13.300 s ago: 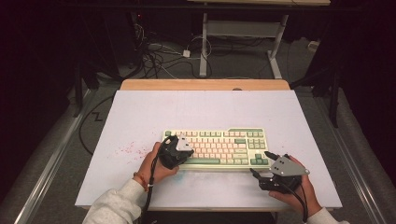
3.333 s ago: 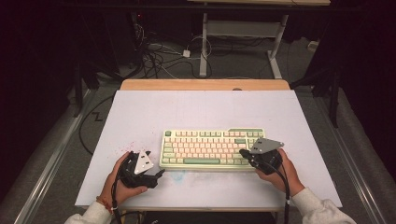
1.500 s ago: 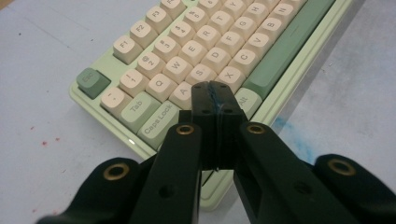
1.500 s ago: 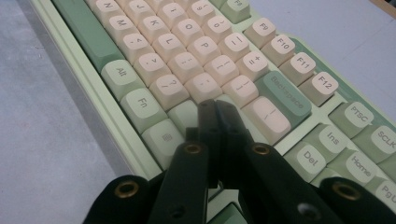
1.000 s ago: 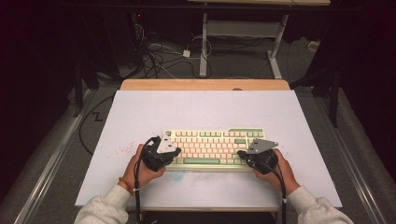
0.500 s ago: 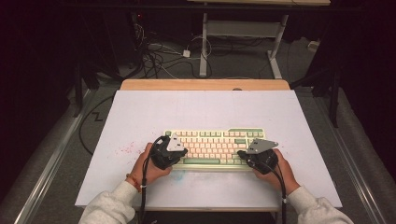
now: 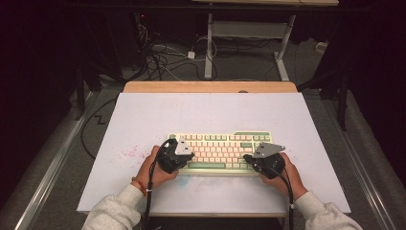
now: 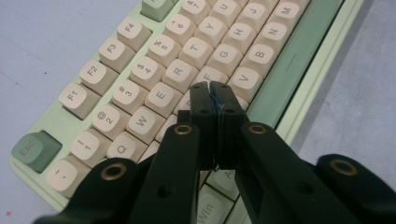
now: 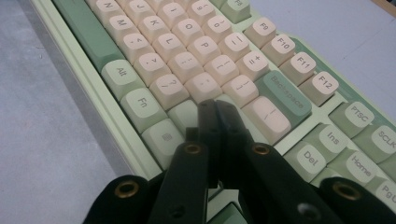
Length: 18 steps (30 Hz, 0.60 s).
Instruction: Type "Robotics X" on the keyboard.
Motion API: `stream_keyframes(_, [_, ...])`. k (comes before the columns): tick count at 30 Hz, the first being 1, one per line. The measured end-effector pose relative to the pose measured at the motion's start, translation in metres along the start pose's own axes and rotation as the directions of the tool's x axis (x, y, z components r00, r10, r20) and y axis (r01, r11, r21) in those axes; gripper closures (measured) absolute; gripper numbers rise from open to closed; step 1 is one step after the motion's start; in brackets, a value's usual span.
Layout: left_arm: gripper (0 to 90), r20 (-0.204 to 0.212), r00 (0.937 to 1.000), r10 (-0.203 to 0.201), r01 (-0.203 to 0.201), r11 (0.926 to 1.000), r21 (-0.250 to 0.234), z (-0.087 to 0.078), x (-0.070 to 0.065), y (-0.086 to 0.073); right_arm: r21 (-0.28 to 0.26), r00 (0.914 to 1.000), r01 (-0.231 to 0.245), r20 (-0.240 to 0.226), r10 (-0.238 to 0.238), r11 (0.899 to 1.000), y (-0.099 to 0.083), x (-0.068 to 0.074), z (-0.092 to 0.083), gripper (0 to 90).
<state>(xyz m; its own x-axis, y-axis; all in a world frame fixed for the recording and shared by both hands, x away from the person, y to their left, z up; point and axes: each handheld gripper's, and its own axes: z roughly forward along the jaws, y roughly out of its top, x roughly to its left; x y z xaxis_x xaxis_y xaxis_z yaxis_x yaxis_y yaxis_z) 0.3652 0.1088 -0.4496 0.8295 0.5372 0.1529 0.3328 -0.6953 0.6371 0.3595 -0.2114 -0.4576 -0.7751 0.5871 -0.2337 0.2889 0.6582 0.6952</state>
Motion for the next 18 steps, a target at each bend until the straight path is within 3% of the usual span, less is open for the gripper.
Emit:
stream_keyframes(6, [86.6, 0.004, 0.9999, 0.014, -0.015, 0.9998, 0.012, -0.001, -0.001, 0.000, 0.002, 1.0000, 0.000, 0.001, 0.000, 1.000, 0.000, 0.000, 0.000, 89.9])
stream_keyframes(8, [87.0, 0.014, 0.9996, 0.024, -0.025, 0.9988, 0.043, 0.003, -0.002, -0.001, 0.002, 1.0000, 0.000, 0.002, 0.000, 1.000, 0.000, 0.001, 0.000, 89.9])
stream_keyframes(9, [87.4, -0.004, 0.9994, 0.033, -0.033, 0.9990, 0.032, 0.004, -0.003, -0.003, 0.002, 1.0000, 0.000, 0.002, 0.000, 1.000, 0.000, 0.001, 0.000, 89.9])
stream_keyframes(15, [86.2, -0.012, 0.9997, 0.021, -0.021, 0.9997, 0.008, -0.003, -0.001, 0.000, 0.009, 0.9998, -0.001, 0.018, 0.001, 1.000, 0.000, 0.000, -0.002, 89.9])
stream_keyframes(18, [85.3, -0.029, 0.9993, 0.025, -0.025, 0.9995, -0.017, -0.009, -0.001, 0.001, -0.025, 0.9998, -0.001, 0.019, 0.002, 1.000, 0.001, -0.002, -0.008, 89.8])
